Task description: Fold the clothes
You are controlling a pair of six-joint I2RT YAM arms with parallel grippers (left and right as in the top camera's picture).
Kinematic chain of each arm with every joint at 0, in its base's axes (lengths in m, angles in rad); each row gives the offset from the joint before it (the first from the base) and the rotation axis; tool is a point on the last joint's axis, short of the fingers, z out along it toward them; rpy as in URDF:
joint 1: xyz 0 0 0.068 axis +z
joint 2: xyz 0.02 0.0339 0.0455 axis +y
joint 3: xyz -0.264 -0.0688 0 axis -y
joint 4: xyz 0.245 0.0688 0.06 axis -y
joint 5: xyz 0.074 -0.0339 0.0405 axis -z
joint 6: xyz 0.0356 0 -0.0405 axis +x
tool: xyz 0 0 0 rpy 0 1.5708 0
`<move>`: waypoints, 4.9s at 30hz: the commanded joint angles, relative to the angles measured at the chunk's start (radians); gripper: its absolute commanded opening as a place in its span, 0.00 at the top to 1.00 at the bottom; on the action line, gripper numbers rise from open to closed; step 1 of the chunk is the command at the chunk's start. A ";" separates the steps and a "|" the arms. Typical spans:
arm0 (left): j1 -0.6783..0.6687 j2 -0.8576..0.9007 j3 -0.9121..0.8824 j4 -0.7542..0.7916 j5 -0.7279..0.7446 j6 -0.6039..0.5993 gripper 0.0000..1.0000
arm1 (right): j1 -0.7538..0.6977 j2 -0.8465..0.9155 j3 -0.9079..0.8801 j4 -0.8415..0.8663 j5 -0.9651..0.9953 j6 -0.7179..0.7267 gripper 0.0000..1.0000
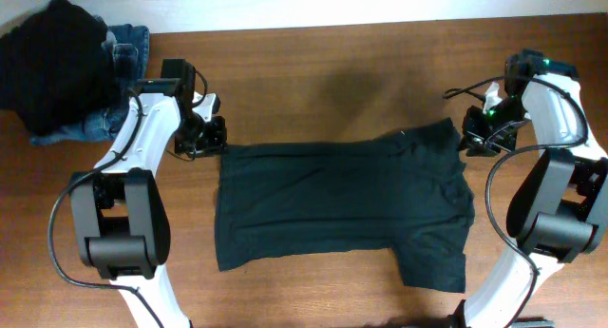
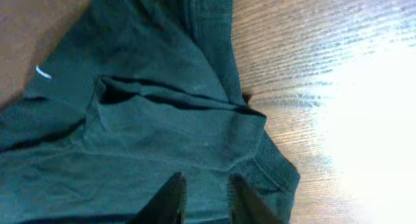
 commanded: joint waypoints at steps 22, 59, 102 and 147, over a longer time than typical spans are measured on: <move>-0.071 -0.039 0.007 -0.009 0.005 0.121 0.54 | 0.242 -0.015 -0.005 0.259 -0.051 0.076 0.01; -0.073 0.040 0.006 0.011 0.002 0.118 0.54 | 0.307 0.085 -0.005 0.375 -0.002 0.163 0.01; -0.073 0.069 0.006 0.040 -0.064 0.118 0.55 | 0.307 0.085 -0.005 0.385 0.002 0.162 0.01; -0.073 0.069 0.006 0.003 -0.024 0.118 0.96 | 0.307 0.085 -0.005 0.381 0.002 0.162 0.01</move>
